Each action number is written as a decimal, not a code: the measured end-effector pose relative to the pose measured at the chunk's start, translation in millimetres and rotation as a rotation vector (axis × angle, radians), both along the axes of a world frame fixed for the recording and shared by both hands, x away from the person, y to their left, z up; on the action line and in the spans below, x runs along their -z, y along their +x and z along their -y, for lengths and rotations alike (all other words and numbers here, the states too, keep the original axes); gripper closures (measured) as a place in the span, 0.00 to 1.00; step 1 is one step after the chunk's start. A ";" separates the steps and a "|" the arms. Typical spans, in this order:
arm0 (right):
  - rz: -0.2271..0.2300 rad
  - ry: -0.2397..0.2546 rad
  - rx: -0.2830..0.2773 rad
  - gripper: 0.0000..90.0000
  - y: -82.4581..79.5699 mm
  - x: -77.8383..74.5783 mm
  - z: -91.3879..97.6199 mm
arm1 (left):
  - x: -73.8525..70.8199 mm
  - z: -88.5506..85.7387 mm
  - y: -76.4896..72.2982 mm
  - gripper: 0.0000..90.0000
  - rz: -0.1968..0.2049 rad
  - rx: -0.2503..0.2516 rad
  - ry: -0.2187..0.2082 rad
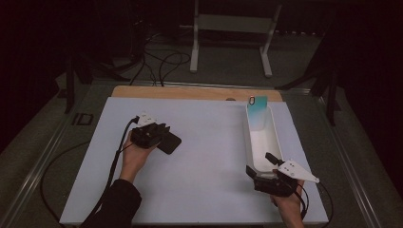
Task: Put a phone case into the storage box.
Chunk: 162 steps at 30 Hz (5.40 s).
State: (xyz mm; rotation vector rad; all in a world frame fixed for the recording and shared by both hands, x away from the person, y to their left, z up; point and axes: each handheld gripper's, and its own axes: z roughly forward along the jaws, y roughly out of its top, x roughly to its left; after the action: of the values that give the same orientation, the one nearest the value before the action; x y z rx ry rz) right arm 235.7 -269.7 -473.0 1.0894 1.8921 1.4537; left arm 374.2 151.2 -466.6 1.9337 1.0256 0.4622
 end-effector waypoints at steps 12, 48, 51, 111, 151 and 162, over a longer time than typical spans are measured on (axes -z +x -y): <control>0.001 0.003 -0.004 0.11 0.1 -0.1 0.0 | 33.6 20.0 21.7 1.00 -0.105 -0.010 0.032; -0.008 0.003 -0.017 0.11 0.9 1.3 -0.6 | 56.5 48.2 38.0 1.00 -0.218 0.013 0.138; -0.007 0.003 -0.016 0.11 1.1 1.3 -0.3 | 56.4 44.1 30.3 1.00 -0.223 0.020 0.130; -0.006 -0.011 -0.066 0.11 19.3 -5.3 -1.8 | 6.5 -97.0 -138.6 0.00 0.167 -0.130 -0.078; 0.028 -0.013 -0.060 0.11 14.7 -1.4 0.3 | 4.4 -93.5 -78.4 0.00 -0.026 -0.114 0.089; 0.023 -0.014 -0.061 0.11 15.2 -1.4 1.4 | 18.6 -83.2 -40.4 0.00 -0.126 -0.097 0.177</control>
State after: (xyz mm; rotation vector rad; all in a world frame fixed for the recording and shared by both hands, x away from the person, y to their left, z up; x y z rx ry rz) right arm 250.9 -271.1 -471.6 1.0118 1.9322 1.4780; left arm 333.8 234.4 -485.2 2.0985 1.1985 0.5051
